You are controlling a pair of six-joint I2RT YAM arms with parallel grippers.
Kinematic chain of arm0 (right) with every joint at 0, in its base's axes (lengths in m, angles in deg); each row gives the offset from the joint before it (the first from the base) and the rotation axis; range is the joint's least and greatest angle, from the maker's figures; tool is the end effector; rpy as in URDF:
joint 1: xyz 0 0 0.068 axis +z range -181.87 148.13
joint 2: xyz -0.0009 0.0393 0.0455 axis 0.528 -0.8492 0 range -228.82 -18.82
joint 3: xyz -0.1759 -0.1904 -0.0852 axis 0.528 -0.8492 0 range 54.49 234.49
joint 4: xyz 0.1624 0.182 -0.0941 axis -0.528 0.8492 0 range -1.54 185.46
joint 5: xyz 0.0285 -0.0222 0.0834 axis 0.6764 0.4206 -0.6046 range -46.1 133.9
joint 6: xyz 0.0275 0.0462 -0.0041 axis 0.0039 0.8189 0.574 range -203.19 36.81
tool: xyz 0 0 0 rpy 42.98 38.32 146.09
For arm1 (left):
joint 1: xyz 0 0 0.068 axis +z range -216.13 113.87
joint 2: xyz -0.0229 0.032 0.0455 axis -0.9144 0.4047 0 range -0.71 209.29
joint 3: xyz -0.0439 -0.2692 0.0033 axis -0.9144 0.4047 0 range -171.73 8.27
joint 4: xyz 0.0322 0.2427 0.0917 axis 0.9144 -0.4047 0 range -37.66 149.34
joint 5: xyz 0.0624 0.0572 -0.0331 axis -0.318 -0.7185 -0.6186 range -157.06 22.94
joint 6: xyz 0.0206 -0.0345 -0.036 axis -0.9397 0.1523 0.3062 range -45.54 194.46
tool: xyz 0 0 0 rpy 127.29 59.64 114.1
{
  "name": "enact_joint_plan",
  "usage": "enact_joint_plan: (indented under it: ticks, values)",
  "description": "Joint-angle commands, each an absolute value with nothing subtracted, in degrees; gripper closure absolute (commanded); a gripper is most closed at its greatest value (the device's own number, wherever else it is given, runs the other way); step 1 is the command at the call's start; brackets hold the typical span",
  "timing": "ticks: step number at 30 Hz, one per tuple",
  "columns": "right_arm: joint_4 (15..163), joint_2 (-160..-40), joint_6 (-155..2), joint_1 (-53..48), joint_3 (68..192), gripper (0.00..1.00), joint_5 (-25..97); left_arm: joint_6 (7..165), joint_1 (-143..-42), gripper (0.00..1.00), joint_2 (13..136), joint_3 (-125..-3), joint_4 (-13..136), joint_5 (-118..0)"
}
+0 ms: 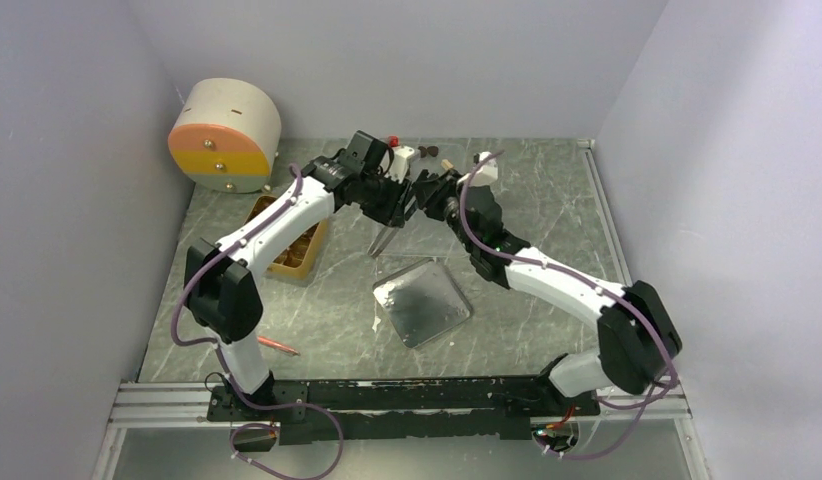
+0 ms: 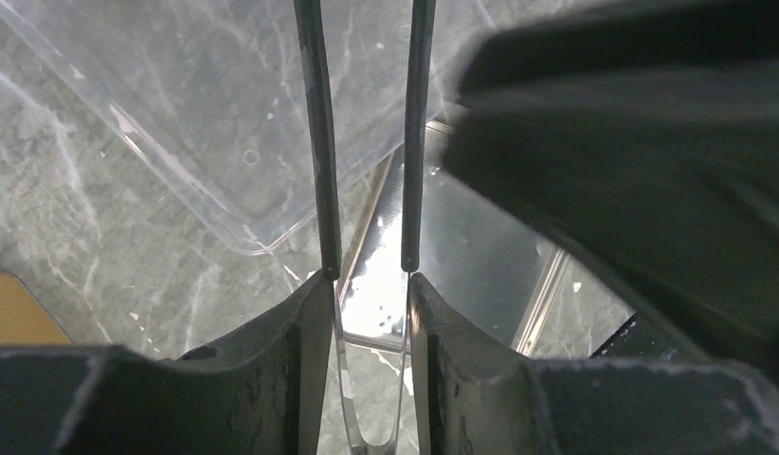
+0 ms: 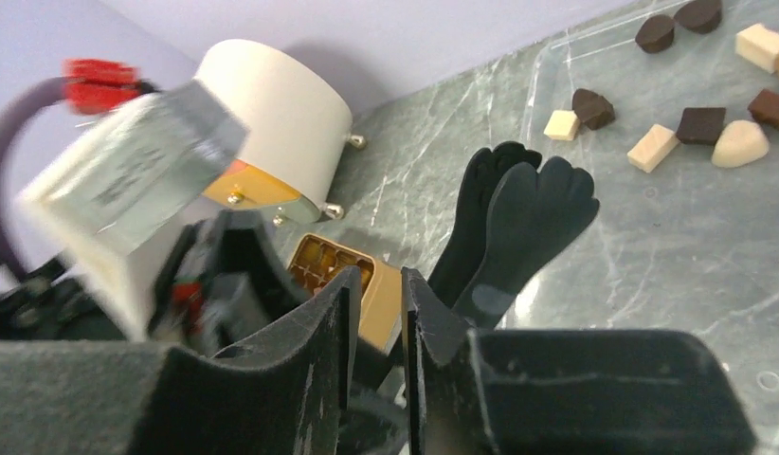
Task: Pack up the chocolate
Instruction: Adjust the clamp.
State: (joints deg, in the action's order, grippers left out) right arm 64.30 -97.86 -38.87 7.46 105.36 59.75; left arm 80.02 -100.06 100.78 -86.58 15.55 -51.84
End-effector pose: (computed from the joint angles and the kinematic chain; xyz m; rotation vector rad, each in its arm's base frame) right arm 0.2552 0.1966 0.3024 0.2945 1.6886 0.8807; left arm 0.3199 -0.2265 0.3198 0.7319 2.4028 -0.6205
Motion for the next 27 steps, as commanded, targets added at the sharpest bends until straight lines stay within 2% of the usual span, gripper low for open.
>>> enact_joint_plan:
  ticks: [1,9,15,18,23,26,27]
  values:
    - [64.24,-102.55,-37.32,5.74,110.59,0.74,54.03,79.15,-100.65,0.63,97.10,-88.18,18.34,-49.89]
    - [66.04,-106.18,-35.93,5.63,104.99,0.77,55.59,82.03,-100.67,0.66,95.43,-88.19,22.85,-53.94]
    - [66.09,-106.04,-36.42,5.46,104.10,0.77,56.58,82.52,-100.67,0.69,98.63,-91.57,22.27,-55.13]
    - [68.15,-103.96,-37.96,4.80,104.96,0.67,57.73,82.32,-100.67,0.70,100.87,-92.88,21.25,-58.49]
    - [71.72,-98.17,-43.32,4.39,104.45,0.46,60.28,82.00,-100.66,0.70,105.62,-95.89,20.23,-64.02]
    - [66.69,-96.28,-49.42,3.59,100.75,0.41,54.50,82.36,-100.65,0.70,107.53,-98.52,19.16,-61.39]
    - [64.70,-95.84,-53.27,3.38,99.64,0.35,51.74,82.30,-100.67,0.70,107.55,-98.86,18.84,-60.30]
